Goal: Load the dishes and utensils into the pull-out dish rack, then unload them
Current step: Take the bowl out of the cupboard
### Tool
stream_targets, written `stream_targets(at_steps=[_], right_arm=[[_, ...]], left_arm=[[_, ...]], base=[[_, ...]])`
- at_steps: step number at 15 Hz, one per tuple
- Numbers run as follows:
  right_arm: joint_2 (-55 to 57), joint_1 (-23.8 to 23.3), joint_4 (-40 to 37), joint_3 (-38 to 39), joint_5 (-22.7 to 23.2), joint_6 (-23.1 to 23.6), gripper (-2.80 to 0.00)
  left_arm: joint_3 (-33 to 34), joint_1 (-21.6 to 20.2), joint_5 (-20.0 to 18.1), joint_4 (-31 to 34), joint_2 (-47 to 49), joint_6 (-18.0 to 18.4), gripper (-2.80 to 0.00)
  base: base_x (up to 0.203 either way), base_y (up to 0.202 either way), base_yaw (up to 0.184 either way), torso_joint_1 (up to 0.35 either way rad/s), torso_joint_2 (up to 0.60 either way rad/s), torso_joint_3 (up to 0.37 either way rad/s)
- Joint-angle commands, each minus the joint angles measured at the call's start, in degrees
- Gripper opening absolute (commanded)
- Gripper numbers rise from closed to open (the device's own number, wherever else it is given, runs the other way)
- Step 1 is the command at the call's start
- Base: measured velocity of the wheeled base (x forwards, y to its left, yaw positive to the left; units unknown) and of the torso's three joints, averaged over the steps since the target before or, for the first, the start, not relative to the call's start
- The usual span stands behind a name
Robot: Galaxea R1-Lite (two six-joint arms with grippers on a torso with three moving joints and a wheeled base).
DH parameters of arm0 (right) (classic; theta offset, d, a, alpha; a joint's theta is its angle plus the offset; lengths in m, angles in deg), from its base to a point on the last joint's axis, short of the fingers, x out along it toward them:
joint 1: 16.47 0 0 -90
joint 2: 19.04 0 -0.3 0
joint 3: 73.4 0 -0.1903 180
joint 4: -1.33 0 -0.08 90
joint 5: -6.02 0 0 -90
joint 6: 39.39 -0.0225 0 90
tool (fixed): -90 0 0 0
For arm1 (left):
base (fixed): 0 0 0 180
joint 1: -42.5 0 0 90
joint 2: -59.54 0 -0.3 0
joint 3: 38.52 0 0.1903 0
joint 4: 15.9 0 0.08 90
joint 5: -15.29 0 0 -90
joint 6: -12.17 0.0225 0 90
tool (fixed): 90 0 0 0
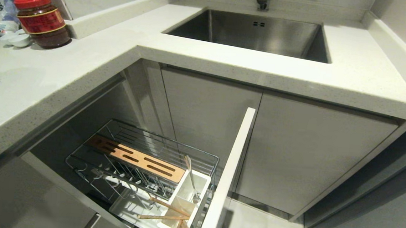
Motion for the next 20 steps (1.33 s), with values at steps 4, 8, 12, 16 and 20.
stream_targets(at_steps=[4,8,12,16,20], right_arm=[[-0.04,0.01,0.05,1.49,0.01,-0.02,-2.80],[-0.04,0.01,0.08,1.49,0.01,-0.02,-2.80],[-0.04,0.01,0.08,1.49,0.01,-0.02,-2.80],[-0.04,0.01,0.08,1.49,0.01,-0.02,-2.80],[-0.04,0.01,0.02,1.49,0.01,-0.02,-2.80]], left_arm=[[-13.49,-7.72,10.07,27.82,8.21,3.64,-2.80],[-20.43,-10.60,14.35,43.93,16.15,3.49,-2.80],[-21.84,-10.89,14.36,49.08,19.57,5.49,-2.80],[-21.66,-11.57,14.36,49.67,20.52,6.27,-2.80],[-21.48,-11.75,14.27,49.67,21.91,7.06,-2.80]], base=[[0.000,0.000,0.000,0.000,0.00,0.000],[0.000,0.000,0.000,0.000,0.00,0.000],[0.000,0.000,0.000,0.000,0.00,0.000],[0.000,0.000,0.000,0.000,0.00,0.000],[0.000,0.000,0.000,0.000,0.00,0.000]])
